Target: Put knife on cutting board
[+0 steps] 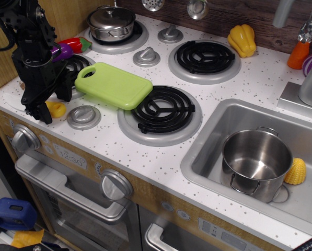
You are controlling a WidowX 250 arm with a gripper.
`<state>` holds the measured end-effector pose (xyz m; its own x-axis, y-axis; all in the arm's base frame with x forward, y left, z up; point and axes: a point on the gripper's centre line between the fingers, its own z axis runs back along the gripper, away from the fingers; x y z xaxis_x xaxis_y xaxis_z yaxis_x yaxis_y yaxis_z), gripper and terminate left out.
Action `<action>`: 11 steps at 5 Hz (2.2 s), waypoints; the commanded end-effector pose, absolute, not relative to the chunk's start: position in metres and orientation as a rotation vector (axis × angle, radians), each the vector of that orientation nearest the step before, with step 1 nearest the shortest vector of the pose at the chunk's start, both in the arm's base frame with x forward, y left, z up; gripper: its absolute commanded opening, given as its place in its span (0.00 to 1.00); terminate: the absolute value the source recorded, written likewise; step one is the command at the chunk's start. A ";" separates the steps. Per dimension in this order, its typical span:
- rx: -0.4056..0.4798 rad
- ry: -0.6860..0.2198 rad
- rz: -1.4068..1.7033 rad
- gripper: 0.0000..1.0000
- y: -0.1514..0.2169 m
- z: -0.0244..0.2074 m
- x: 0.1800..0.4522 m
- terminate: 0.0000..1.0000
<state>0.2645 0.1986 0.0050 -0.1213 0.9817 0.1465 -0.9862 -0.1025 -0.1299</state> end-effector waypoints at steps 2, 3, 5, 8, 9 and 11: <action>-0.001 -0.227 1.716 0.00 0.205 0.003 0.257 0.00; 0.013 -0.239 1.721 0.00 0.204 0.009 0.257 0.00; 0.067 -0.367 1.718 0.00 0.186 0.062 0.284 0.00; -0.032 -0.466 1.692 0.00 0.124 0.066 0.338 0.00; -0.049 -0.475 1.667 0.00 0.116 0.069 0.349 0.00; -0.100 -0.460 1.626 1.00 0.112 0.063 0.356 0.00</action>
